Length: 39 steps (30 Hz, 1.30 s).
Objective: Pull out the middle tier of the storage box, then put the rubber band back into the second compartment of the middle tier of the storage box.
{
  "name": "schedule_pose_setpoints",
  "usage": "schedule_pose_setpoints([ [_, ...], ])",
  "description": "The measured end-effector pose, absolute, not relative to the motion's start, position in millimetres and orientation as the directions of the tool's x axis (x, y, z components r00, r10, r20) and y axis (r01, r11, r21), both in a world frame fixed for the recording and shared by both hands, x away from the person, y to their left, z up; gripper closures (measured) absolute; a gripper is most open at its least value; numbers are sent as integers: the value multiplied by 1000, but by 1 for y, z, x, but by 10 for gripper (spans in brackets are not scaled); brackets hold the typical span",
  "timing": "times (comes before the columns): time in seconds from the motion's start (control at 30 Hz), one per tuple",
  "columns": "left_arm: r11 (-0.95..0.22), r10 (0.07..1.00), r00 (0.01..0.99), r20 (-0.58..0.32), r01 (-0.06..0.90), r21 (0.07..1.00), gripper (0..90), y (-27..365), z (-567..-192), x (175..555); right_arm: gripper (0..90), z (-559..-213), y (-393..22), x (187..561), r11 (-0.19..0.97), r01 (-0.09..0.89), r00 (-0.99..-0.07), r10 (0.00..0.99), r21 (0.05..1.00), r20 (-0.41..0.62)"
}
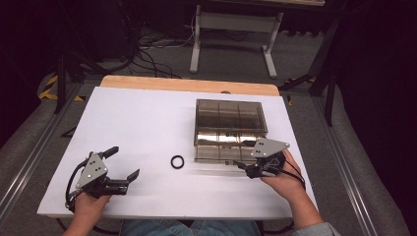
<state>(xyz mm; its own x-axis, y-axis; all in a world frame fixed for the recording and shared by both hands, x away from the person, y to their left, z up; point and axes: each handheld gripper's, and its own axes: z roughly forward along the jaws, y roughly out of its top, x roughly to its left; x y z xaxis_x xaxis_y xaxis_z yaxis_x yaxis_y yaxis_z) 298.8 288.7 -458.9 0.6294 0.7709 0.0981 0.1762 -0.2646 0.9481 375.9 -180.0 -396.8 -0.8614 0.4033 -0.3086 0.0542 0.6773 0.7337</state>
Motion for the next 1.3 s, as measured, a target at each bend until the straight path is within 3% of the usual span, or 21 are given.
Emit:
schedule_pose_setpoints([
  [0.47,-274,758,644,103,172,946,31,283,-458,305,169,-412,-218,361,490,132,-828,532,862,-176],
  [0.63,-284,754,648,109,173,943,28,281,-459,306,87,-422,-231,356,408,136,-804,578,903,-140],
  [1.3,-311,730,674,117,176,934,14,273,-459,309,61,-466,-272,346,308,165,-753,653,937,-82],
])
